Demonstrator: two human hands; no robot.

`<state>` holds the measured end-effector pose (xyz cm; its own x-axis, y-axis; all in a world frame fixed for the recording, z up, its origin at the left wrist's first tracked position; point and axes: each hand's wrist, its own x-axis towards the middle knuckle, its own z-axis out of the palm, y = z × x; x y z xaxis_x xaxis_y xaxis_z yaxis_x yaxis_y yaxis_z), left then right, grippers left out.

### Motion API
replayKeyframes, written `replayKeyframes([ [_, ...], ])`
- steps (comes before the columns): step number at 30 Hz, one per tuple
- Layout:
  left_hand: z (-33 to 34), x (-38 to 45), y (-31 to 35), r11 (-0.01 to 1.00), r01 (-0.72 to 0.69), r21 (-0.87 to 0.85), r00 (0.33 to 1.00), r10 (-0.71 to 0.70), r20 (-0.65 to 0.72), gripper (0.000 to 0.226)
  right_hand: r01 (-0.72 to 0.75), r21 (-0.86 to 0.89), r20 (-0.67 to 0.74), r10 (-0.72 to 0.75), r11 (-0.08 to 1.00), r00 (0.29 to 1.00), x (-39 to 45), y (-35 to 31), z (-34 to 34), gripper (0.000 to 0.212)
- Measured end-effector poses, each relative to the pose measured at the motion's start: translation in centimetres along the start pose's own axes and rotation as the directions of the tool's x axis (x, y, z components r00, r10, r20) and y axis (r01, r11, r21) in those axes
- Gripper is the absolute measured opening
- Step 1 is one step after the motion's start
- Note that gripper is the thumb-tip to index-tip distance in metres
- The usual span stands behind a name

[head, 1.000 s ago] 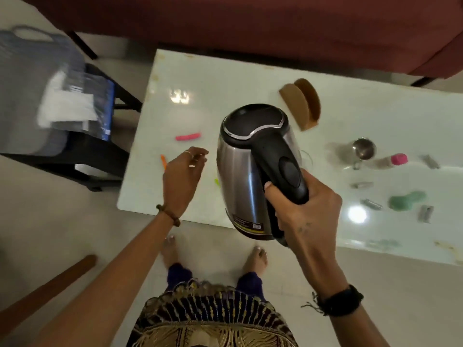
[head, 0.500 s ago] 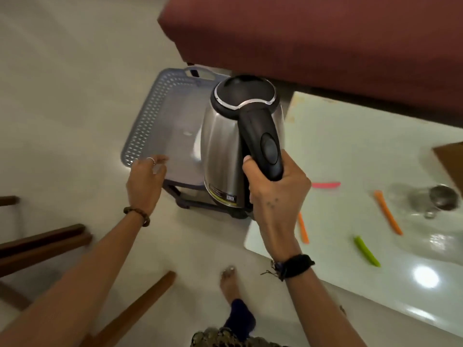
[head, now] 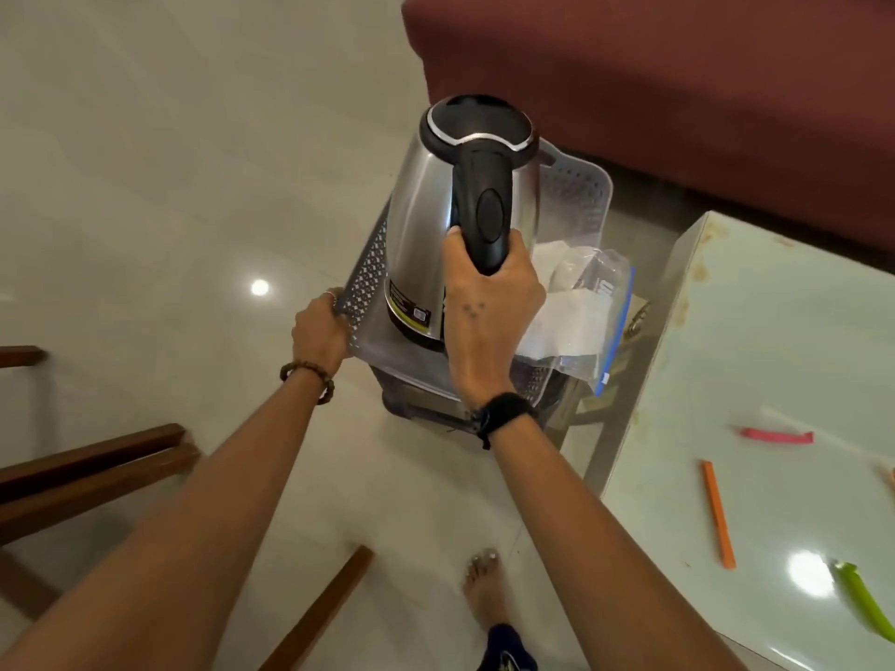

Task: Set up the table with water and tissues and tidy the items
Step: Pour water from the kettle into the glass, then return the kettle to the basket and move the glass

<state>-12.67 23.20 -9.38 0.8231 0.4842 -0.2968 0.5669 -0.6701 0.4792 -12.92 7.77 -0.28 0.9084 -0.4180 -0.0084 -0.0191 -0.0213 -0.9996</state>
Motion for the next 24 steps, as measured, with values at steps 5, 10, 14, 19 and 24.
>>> replayKeyframes([
  [5, 0.4, 0.6, -0.3, 0.998, 0.004, -0.067, 1.0, -0.006, -0.03, 0.038, 0.007, 0.017, 0.058, -0.008, 1.0, 0.998, -1.7, 2.6, 2.3, 0.015],
  [10, 0.8, 0.4, -0.3, 0.996, -0.001, -0.087, 0.998, -0.005, -0.069, 0.03, -0.036, 0.038, 0.121, 0.031, 0.999, 0.992, -3.8, 4.1, 3.5, 0.019],
  [14, 1.1, 0.1, -0.1, 0.995, 0.015, -0.103, 0.995, -0.025, -0.093, 0.029, -0.123, 0.037, 0.314, 0.106, 0.992, 0.944, -5.8, 5.6, 3.0, 0.022],
  [19, 1.1, -0.9, -0.8, 0.986, -0.039, -0.159, 0.997, 0.028, -0.072, 0.029, -0.096, 0.025, 0.475, 0.073, 0.995, 0.877, -5.6, 6.0, 1.7, 0.029],
  [24, 3.8, -8.0, -2.4, 0.882, -0.006, -0.47, 0.889, -0.211, -0.407, 0.019, -0.012, -0.062, 0.581, 0.046, 0.998, 0.813, -5.0, 7.0, -4.0, 0.032],
])
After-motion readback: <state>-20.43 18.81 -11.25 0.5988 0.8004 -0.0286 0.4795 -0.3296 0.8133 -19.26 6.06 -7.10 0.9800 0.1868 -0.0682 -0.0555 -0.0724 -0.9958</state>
